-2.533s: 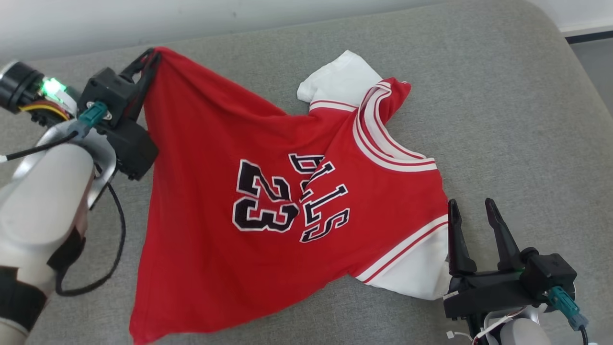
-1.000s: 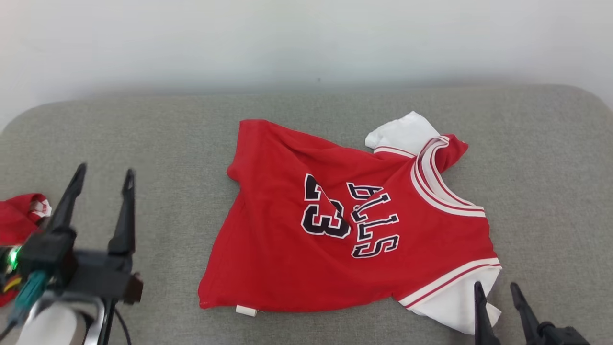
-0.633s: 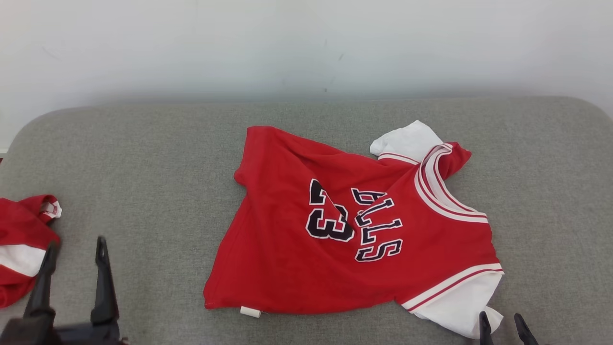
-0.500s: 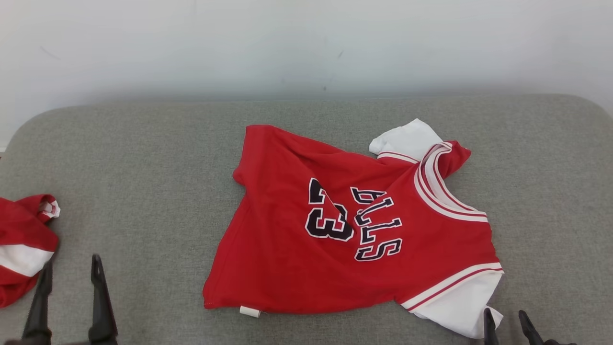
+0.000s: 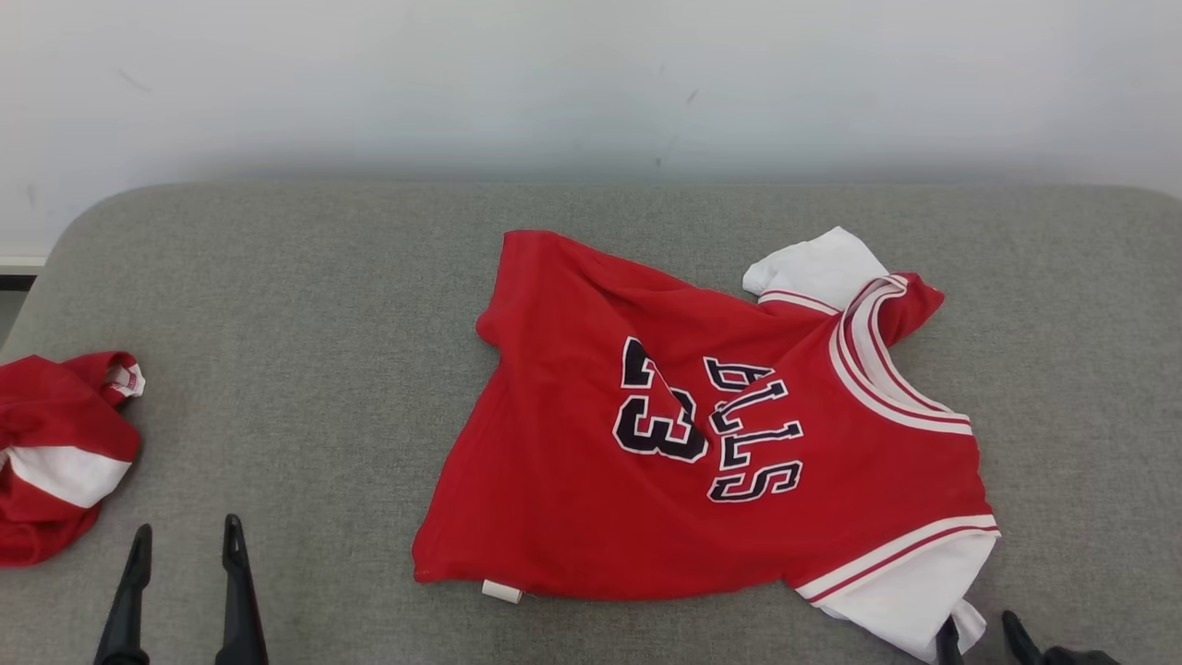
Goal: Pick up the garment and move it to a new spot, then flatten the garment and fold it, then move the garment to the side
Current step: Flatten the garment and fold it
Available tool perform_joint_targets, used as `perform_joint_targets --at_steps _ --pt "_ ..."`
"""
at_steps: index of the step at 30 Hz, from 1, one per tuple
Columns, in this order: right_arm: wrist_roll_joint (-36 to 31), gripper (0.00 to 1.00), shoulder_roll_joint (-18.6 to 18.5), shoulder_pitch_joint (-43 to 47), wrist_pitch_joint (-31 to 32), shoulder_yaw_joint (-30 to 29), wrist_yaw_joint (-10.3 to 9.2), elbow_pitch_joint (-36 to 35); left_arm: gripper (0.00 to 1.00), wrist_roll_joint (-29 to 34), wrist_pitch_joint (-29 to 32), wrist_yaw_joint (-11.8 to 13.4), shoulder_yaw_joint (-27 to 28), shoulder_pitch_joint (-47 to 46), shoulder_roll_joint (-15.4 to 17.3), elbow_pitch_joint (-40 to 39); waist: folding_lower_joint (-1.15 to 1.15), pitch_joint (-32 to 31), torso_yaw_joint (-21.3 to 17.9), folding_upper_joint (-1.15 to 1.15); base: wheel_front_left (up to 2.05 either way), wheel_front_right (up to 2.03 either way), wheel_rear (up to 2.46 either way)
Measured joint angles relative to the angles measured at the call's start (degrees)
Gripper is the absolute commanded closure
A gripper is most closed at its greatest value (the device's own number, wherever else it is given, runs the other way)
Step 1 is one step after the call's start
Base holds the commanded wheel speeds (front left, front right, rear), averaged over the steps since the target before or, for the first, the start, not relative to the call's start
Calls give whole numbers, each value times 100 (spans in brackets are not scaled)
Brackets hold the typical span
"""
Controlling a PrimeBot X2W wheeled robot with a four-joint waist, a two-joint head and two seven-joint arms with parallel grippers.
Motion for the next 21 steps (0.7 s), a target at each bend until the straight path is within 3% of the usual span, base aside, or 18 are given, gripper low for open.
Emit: perform_joint_targets --at_steps 2,3,4,11,17,20,21 --pt "0 0 -14 -131 46 30 0 198 0 74 0 -93 37 -24 -79 38 1 9 2 1 0 0 0" --pt "-1 56 -26 -246 55 133 0 376 0 134 0 -149 84 -36 -155 57 0 11 -6 0 0 0 0" --pt "-1 100 -26 -296 51 182 0 438 0 148 0 -192 118 -38 -186 62 0 15 -13 0 0 0 0" --pt "220 100 -21 -365 -60 153 2 487 0 326 0 -355 328 -34 -377 114 0 6 -90 0 0 0 0" --pt "921 100 82 171 -91 -183 1 -467 0 397 0 -500 491 -30 -557 171 1 28 -230 0 0 0 0" --pt "1298 100 143 429 -92 -84 1 -745 0 431 0 -553 573 -30 -633 205 1 59 -326 0 0 0 0" --pt "1354 86 158 494 -91 -58 1 -757 0 444 0 -588 599 -32 -654 219 1 71 -360 0 0 0 0"
